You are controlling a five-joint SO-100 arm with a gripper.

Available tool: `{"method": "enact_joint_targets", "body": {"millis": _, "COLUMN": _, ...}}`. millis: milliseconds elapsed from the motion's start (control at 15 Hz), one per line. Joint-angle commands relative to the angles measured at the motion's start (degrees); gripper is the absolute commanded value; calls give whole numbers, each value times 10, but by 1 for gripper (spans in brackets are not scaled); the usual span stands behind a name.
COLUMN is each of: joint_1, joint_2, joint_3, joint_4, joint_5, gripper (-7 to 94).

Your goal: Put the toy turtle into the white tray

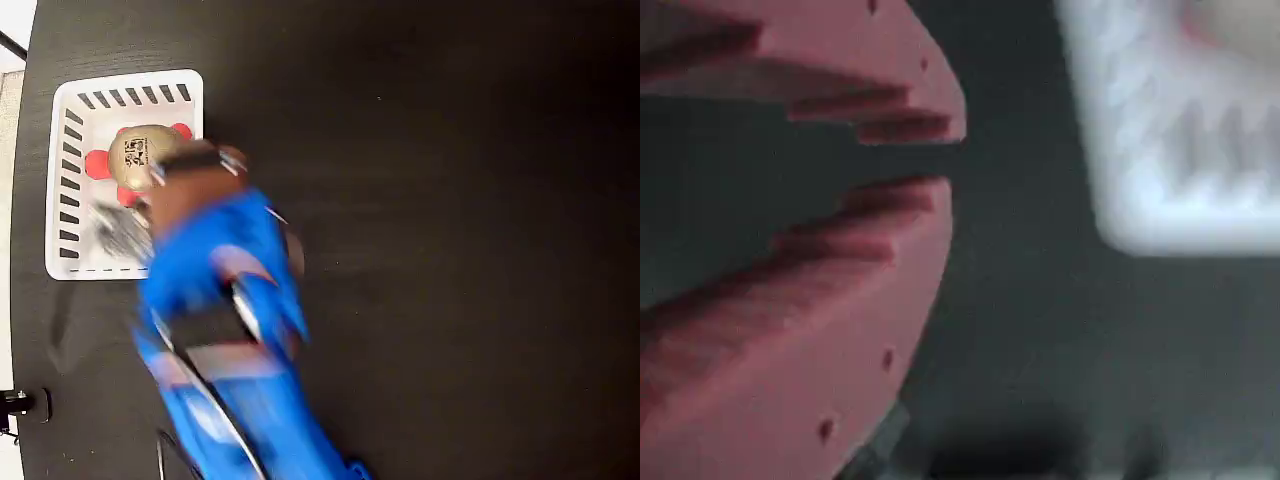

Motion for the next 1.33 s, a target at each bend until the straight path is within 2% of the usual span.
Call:
{"method": "enact_joint_targets", "body": {"millis": 0, "joint_1": 24, "joint_2": 204, "joint_3": 147, "joint_4": -54, "joint_5": -29, "gripper": 0}}
{"method": "enact_joint_targets", "body": {"millis": 333, "joint_1": 53, "joint_2": 462, "joint_3": 439, "joint_4": -71, "joint_5": -28, "gripper": 0}}
{"method": "enact_joint_targets", "body": {"millis": 600, "joint_1": 47, "joint_2": 671, "joint_3": 621, "joint_4": -21, "joint_5": -28, "gripper": 0}}
{"method": "enact_joint_targets", "body": {"millis": 1000, "joint_1": 50, "joint_2": 747, "joint_3": 682, "joint_4": 71, "joint_5": -8, "gripper": 0}}
{"method": "enact_joint_targets", "body": {"millis": 1267, "joint_1": 56, "joint_2": 752, "joint_3": 678, "joint_4": 103, "joint_5": -4, "gripper": 0}}
